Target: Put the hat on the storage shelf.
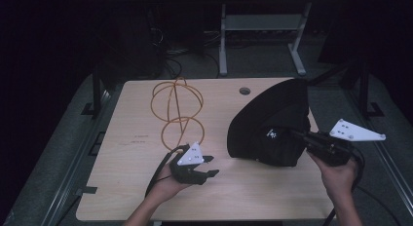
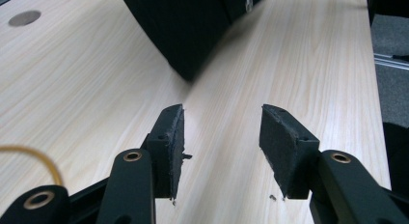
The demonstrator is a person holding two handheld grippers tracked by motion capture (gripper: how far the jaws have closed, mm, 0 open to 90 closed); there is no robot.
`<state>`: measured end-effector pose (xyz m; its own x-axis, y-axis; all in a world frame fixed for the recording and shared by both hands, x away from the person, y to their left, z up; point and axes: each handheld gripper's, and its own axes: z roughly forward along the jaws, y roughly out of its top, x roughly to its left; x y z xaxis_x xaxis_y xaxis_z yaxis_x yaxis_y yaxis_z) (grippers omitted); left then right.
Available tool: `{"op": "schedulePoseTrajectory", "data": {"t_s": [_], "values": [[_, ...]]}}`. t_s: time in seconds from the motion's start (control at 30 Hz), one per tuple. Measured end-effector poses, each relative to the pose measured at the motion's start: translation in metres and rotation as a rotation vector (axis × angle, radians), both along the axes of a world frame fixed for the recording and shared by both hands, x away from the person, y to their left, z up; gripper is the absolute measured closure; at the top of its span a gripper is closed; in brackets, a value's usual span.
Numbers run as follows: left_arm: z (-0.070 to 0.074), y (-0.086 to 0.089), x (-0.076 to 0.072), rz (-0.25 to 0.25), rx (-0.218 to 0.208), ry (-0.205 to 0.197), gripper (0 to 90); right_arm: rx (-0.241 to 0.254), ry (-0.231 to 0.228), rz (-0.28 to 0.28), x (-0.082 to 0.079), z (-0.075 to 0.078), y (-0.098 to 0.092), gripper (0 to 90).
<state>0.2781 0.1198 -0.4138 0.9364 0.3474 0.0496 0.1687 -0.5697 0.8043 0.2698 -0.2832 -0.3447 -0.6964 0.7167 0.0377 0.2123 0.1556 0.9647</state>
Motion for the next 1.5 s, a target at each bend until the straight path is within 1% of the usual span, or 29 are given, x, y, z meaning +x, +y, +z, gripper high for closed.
{"op": "schedulePoseTrajectory", "data": {"t_s": [0.13, 0.17, 0.23, 0.37, 0.43, 0.57, 0.63, 0.77, 0.8, 0.83, 0.93, 1.17, 1.2, 1.23, 1.33, 1.37, 1.5], "values": [[-0.003, 0.008, -0.004, 0.01, 0.009, 0.006, 50.2, -0.017, -0.027, 0.011, 0.005, 0.016, 0.007, 87.0], [-0.004, 0.01, -0.005, 0.011, 0.013, 0.003, 50.1, -0.02, -0.034, 0.013, 0.006, 0.019, 0.008, 87.0], [-0.005, 0.013, -0.006, 0.011, 0.017, 0.005, 50.0, -0.015, -0.042, 0.023, 0.007, 0.025, 0.012, 87.0], [-0.008, 0.014, -0.01, 0.004, 0.013, -0.007, 49.4, -0.014, -0.062, 0.043, 0.012, 0.037, 0.023, 87.0], [-0.011, 0.014, -0.011, 0.004, 0.023, -0.012, 48.7, -0.016, -0.068, 0.058, 0.016, 0.043, 0.03, 87.0], [-0.018, 0.016, -0.01, 0.007, 0.022, 0.018, 48.1, -0.01, -0.085, 0.083, 0.022, 0.055, 0.042, 87.0], [-0.02, 0.017, -0.01, 0.004, 0.03, 0.017, 47.7, -0.008, -0.094, 0.094, 0.025, 0.06, 0.048, 87.0], [-0.022, 0.019, -0.01, 0.013, 0.015, 0.021, 46.2, 0.001, -0.106, 0.116, 0.03, 0.071, 0.062, 86.9], [-0.022, 0.019, -0.01, 0.013, 0.015, 0.023, 45.9, 0.002, -0.107, 0.122, 0.032, 0.074, 0.065, 87.0], [-0.022, 0.019, -0.01, 0.011, 0.025, 0.019, 45.8, 0.004, -0.108, 0.126, 0.033, 0.076, 0.068, 86.9], [-0.022, 0.019, -0.01, 0.009, 0.023, 0.024, 45.7, 0.002, -0.12, 0.153, 0.039, 0.085, 0.08, 87.0], [-0.022, 0.02, -0.008, 0.007, 0.014, 0.02, 45.8, -0.011, -0.125, 0.214, 0.054, 0.11, 0.115, 86.9], [-0.023, 0.02, -0.009, 0.009, 0.007, 0.025, 45.9, -0.011, -0.121, 0.226, 0.057, 0.113, 0.121, 86.9], [-0.023, 0.02, -0.008, 0.008, 0.008, 0.022, 46.0, -0.015, -0.117, 0.235, 0.06, 0.116, 0.126, 86.9], [-0.024, 0.02, -0.007, 0.004, 0.022, 0.015, 46.2, -0.035, -0.101, 0.266, 0.072, 0.125, 0.145, 86.9], [-0.024, 0.02, -0.006, 0.002, 0.022, 0.019, 46.2, -0.042, -0.095, 0.273, 0.074, 0.127, 0.148, 86.9], [-0.024, 0.02, -0.006, -0.012, 0.02, 0.009, 46.2, -0.056, -0.064, 0.299, 0.088, 0.131, 0.167, 86.9]]}}
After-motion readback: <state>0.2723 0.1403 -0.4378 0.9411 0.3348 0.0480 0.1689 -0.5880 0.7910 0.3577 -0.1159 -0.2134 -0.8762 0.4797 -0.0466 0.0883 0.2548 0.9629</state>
